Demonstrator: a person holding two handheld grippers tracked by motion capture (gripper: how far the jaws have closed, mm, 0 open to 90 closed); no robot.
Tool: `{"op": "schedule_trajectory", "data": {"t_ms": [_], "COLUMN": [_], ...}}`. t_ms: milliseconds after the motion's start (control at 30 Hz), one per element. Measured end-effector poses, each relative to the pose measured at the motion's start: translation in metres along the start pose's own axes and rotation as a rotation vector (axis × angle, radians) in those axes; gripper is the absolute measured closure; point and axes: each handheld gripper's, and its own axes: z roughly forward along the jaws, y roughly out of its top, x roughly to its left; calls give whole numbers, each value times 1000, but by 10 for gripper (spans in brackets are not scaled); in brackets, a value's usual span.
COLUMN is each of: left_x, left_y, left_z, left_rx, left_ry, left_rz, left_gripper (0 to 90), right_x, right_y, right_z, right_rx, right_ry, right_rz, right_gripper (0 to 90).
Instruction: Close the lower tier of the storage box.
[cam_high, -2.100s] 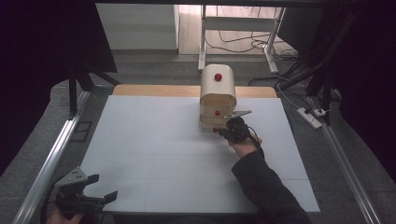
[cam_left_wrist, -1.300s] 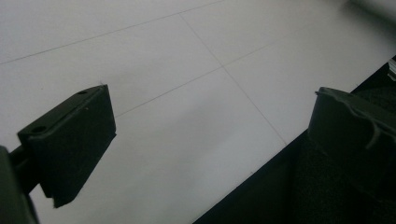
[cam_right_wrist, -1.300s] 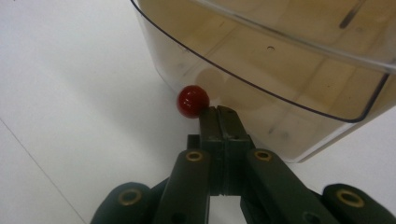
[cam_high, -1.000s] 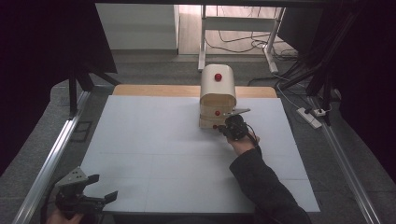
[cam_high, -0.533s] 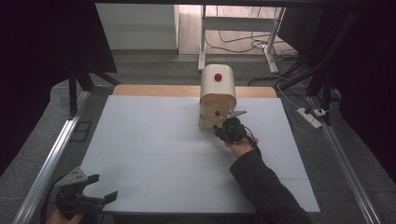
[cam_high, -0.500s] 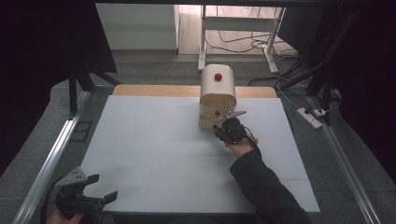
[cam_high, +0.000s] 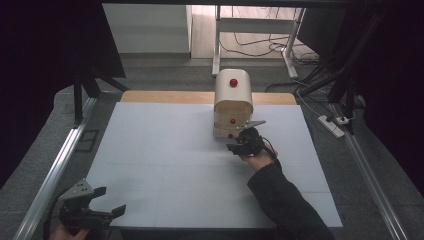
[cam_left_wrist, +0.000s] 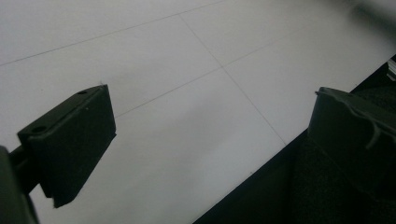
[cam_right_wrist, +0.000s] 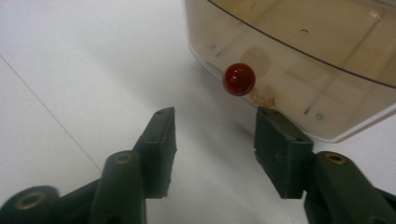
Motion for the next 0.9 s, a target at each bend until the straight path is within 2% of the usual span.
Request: {"op": "schedule_trajectory", "data": {"t_ms": [133, 600, 900], "left_x": [0, 1, 1], "left_y": [0, 0, -1], "left_z": [0, 0, -1], "left_rx": [0, -3, -5], "left_ry": [0, -3, -5], "left_rz": [0, -3, -5], "left_gripper": [11, 10, 10], "right_x": [1, 10, 17], "right_y": [0, -2, -7], "right_z": [-4, -13, -21], "right_rx": [-8, -11, -11], "right_ry": [7, 23, 66], "right_rz": [13, 12, 23], "right_gripper": [410, 255, 150]}}
